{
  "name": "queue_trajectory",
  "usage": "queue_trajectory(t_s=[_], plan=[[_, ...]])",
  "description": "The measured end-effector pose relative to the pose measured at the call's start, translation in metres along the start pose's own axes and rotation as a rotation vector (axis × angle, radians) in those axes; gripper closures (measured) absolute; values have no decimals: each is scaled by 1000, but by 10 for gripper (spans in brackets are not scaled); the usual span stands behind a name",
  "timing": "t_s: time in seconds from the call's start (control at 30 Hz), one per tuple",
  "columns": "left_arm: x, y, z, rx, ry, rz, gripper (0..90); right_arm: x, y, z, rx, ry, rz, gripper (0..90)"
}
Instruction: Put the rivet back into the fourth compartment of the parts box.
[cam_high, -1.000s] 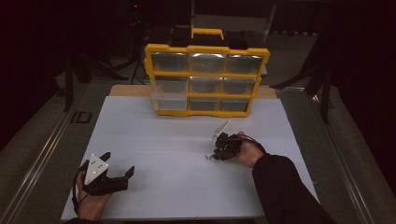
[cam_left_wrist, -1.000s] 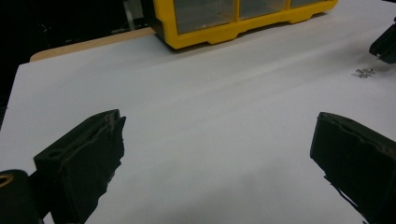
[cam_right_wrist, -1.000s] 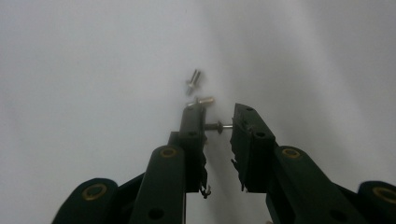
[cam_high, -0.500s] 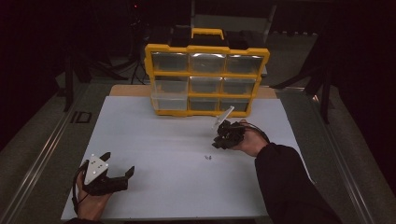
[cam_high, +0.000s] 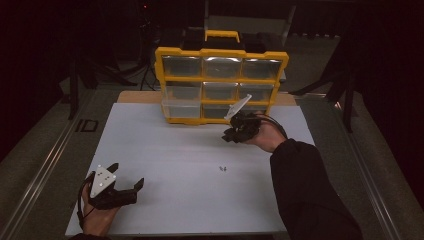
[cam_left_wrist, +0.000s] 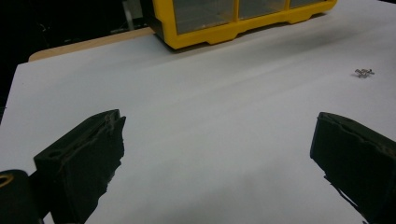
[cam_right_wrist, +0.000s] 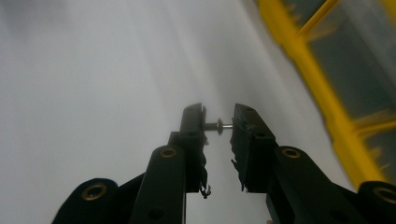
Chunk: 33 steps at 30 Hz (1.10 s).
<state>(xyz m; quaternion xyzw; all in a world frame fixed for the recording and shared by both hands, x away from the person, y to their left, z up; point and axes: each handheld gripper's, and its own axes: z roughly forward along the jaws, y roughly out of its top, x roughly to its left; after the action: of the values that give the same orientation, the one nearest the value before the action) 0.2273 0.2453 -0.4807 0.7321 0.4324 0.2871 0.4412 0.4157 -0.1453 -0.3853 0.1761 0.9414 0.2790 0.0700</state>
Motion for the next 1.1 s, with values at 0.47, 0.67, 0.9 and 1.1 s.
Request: queue_trajectory(t_s=[0.47,0.67,0.9,1.1], plan=[[0,0,0,-2,-7,1,33,-20,52,-17,-86,-46,-16,742],[0,0,0,-2,-8,1,33,-25,62,-17,-125,-49,-15,743],[0,0,0,-3,-9,2,33,-27,67,-16,-206,-62,17,742],[0,0,0,-3,-9,3,33,-28,73,-18,-306,-78,61,743]])
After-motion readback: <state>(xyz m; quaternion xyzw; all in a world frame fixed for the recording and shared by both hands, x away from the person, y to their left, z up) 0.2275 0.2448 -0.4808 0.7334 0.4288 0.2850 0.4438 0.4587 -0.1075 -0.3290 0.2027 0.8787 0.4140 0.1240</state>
